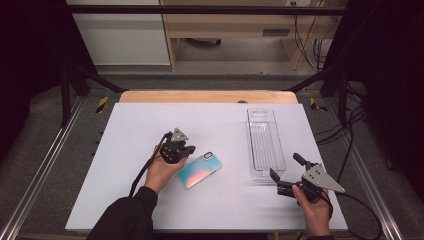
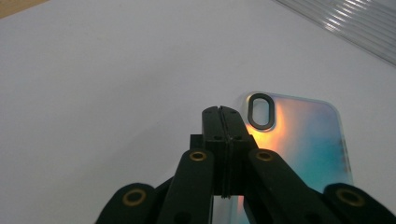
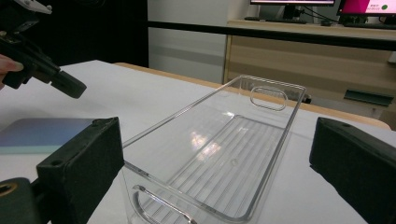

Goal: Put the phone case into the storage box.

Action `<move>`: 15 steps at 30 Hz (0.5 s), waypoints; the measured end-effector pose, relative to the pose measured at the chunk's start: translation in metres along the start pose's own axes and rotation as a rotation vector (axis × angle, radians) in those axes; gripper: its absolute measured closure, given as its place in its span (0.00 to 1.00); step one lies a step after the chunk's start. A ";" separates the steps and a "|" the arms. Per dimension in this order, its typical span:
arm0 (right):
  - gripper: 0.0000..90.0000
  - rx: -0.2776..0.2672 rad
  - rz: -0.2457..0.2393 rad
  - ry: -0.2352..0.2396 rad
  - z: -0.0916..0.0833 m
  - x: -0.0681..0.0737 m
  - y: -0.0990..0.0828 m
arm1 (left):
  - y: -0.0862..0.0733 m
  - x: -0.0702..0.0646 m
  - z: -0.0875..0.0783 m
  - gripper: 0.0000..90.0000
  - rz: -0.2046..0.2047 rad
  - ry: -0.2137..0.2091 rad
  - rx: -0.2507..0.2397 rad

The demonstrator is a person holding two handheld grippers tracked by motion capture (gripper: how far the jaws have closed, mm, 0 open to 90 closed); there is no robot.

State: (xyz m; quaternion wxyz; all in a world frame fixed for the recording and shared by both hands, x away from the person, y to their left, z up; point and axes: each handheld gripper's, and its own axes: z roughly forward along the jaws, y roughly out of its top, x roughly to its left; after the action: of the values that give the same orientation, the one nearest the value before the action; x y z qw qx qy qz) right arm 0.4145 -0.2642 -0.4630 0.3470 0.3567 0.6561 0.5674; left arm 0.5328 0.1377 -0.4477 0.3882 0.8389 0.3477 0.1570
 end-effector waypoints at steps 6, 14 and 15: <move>0.04 0.002 -0.001 0.000 0.000 0.000 0.000 | -0.003 0.003 0.007 1.00 -0.007 -0.003 0.047; 0.03 0.012 -0.022 0.008 0.002 0.002 0.000 | -0.006 -0.001 0.014 1.00 0.004 -0.020 0.083; 0.03 0.012 -0.020 0.009 0.002 0.002 0.000 | -0.007 -0.002 0.016 1.00 0.015 -0.018 0.098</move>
State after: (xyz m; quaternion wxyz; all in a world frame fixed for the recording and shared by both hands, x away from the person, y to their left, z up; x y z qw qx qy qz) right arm 0.4148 -0.2616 -0.4634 0.3479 0.3495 0.6645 0.5615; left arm 0.5365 0.1304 -0.4636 0.3486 0.8608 0.3452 0.1353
